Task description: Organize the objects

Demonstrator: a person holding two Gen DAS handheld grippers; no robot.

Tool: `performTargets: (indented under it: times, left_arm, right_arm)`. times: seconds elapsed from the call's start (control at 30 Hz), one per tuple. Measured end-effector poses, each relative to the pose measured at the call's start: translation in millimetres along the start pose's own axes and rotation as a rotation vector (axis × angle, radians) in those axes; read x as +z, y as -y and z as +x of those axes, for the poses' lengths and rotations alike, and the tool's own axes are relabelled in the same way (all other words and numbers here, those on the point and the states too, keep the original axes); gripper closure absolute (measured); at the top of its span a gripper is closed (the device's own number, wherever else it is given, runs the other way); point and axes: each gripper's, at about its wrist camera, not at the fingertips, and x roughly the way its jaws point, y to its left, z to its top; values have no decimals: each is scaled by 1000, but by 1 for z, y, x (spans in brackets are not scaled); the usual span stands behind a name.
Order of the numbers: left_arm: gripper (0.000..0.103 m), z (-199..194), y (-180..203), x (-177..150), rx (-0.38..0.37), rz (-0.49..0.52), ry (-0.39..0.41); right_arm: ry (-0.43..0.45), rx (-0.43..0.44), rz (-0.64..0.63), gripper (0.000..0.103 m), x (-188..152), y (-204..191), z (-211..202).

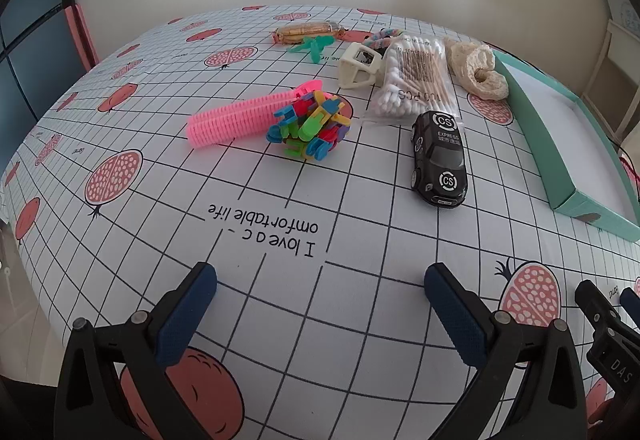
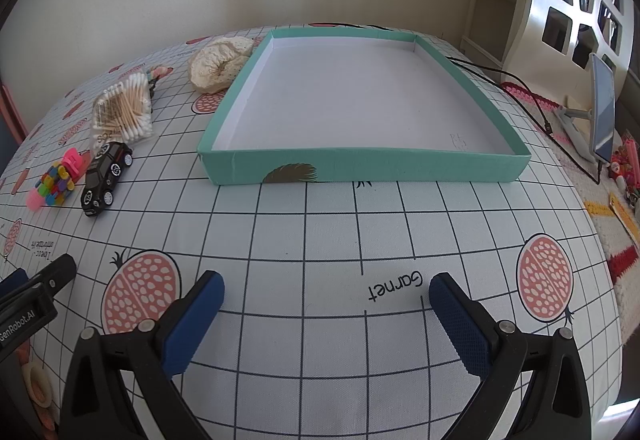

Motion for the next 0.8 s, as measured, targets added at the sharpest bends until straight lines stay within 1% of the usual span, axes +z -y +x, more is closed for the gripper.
performTargets:
  times: [0.63, 0.67, 0.8]
  left_arm:
    - [0, 0, -3, -1, 15, -20, 2]
    - [0, -1, -3, -2, 33, -42, 3]
    - [0, -2, -3, -3, 34, -42, 4]
  right_arm:
    - [1, 0, -1, 0, 0, 0, 0]
    - [1, 0, -1, 0, 0, 0, 0]
    - [1, -1, -1, 0, 0, 0, 0]
